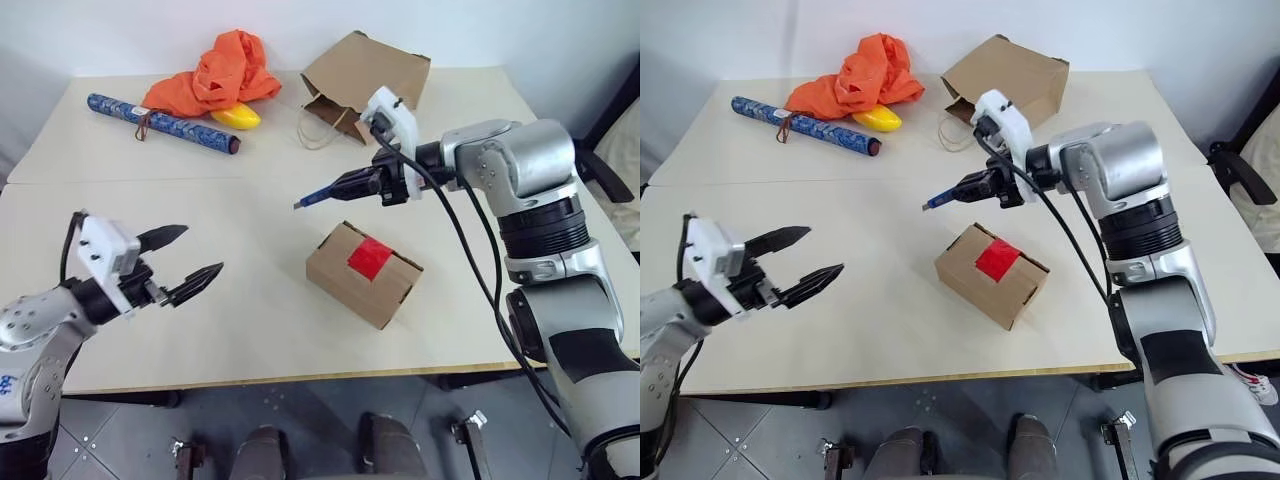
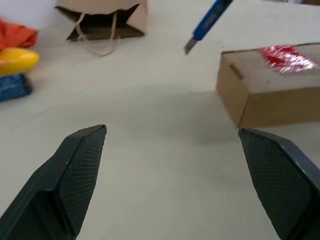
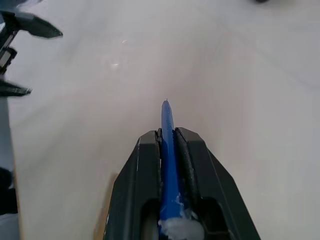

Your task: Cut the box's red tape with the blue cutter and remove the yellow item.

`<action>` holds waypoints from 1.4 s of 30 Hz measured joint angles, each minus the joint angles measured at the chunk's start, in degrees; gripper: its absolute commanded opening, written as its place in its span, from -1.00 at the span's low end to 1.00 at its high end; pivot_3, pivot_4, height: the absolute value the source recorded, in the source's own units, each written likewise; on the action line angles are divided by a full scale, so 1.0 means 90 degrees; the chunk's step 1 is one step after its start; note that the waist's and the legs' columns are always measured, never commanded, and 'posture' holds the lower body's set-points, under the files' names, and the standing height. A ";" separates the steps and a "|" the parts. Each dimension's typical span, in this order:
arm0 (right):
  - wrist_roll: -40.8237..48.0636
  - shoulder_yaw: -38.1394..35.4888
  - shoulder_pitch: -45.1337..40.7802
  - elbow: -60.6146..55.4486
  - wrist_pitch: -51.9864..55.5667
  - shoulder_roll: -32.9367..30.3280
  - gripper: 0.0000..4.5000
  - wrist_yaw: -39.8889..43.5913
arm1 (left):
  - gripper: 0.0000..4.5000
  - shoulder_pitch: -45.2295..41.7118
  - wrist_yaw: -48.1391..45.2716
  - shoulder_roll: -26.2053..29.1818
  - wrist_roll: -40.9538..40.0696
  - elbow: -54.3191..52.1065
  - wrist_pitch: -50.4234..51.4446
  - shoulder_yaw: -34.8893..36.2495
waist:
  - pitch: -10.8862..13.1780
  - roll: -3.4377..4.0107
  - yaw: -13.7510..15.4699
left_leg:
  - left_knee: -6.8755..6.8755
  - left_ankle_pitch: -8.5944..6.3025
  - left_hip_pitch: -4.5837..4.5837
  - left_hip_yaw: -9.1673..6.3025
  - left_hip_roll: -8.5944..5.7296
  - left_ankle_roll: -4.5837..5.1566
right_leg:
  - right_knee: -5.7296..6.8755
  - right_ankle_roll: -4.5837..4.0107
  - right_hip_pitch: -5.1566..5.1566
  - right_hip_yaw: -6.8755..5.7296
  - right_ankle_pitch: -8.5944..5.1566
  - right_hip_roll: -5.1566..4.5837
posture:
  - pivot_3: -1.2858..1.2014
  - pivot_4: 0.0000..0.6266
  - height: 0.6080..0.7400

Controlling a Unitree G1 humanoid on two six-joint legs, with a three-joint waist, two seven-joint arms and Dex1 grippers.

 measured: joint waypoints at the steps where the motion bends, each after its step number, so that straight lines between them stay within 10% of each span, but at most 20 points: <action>1: 0.0045 -0.0128 0.0101 -0.0119 0.0079 -0.0067 -0.94 -0.0090 | 0.83 -0.0284 -0.0002 -0.0163 0.0000 0.0039 0.0052 -0.0228 | 0.0000 0.0000 0.0006 | 0.0001 0.0000 0.0000 0.0000 0.0000 0.0000 | -0.0001 0.0000 0.0001 0.0000 0.0000 0.0000 | 0.03 -0.52 1.00; 15: 0.0624 -0.1393 0.1549 -0.2436 0.1423 -0.0984 -0.94 -0.1411 | -0.99 -0.3262 -0.1154 -0.1406 0.0131 0.1834 0.1214 -0.2848 | 0.0004 -0.0006 -0.0009 | 0.0004 0.0000 0.0005 0.0024 -0.0001 0.0001 | -0.0007 0.0000 -0.0003 0.0017 0.0000 0.0003 | 0.03 -0.52 1.00; 42: 0.1378 -0.1259 0.2390 -0.3493 0.1762 -0.1035 -0.94 -0.2236 | -1.00 -0.4234 -0.1457 -0.1914 0.1269 0.2999 0.1821 -0.3671 | 0.0004 -0.0008 0.0030 | 0.0016 0.0000 0.0007 0.0031 -0.0002 0.0003 | -0.0004 0.0001 -0.0002 0.0032 0.0000 0.0004 | 0.03 -0.52 1.00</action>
